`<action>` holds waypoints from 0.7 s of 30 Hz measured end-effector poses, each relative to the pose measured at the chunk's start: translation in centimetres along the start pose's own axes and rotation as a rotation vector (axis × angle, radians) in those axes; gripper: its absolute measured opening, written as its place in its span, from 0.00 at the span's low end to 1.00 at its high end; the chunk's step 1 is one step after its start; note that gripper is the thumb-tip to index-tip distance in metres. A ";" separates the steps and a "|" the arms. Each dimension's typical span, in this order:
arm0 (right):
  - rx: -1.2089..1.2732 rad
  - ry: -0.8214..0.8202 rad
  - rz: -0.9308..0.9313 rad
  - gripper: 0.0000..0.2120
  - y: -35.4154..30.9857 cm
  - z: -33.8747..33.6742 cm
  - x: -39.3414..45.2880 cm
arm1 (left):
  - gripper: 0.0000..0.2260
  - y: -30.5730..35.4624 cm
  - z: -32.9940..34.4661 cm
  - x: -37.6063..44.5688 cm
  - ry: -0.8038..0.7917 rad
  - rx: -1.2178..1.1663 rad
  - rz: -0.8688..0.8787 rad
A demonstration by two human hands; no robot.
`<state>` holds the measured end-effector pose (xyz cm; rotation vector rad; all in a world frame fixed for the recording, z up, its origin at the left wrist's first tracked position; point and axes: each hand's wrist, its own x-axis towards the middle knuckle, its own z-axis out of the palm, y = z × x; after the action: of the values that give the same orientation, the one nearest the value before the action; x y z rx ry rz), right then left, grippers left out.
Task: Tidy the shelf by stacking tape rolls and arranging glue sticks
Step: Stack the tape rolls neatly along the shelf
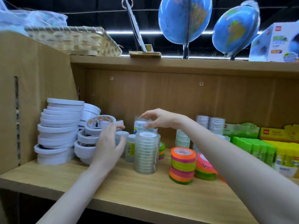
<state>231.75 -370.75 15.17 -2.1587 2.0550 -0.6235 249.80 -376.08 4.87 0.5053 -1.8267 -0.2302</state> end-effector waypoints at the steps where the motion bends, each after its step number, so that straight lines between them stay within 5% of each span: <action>1: 0.015 -0.007 0.015 0.18 -0.1 0.5 0.4 | 0.15 -0.4 0.0 -0.1 -0.027 0.042 0.020; 7: 0.118 0.170 0.074 0.11 0.6 1.8 0.9 | 0.16 -0.7 0.9 0.0 -0.089 0.120 0.053; 15: 0.451 0.509 0.039 0.08 2.1 -4.2 -2.9 | 0.13 -1.2 1.7 -0.4 -0.201 0.152 0.094; 21: -0.082 0.462 0.184 0.12 4.0 -3.9 -3.8 | 0.15 -1.2 1.6 -0.4 -0.232 0.161 0.101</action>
<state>226.57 -366.60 16.52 -1.9709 2.5047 -1.1159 248.67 -377.14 3.51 0.5128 -2.1031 -0.0751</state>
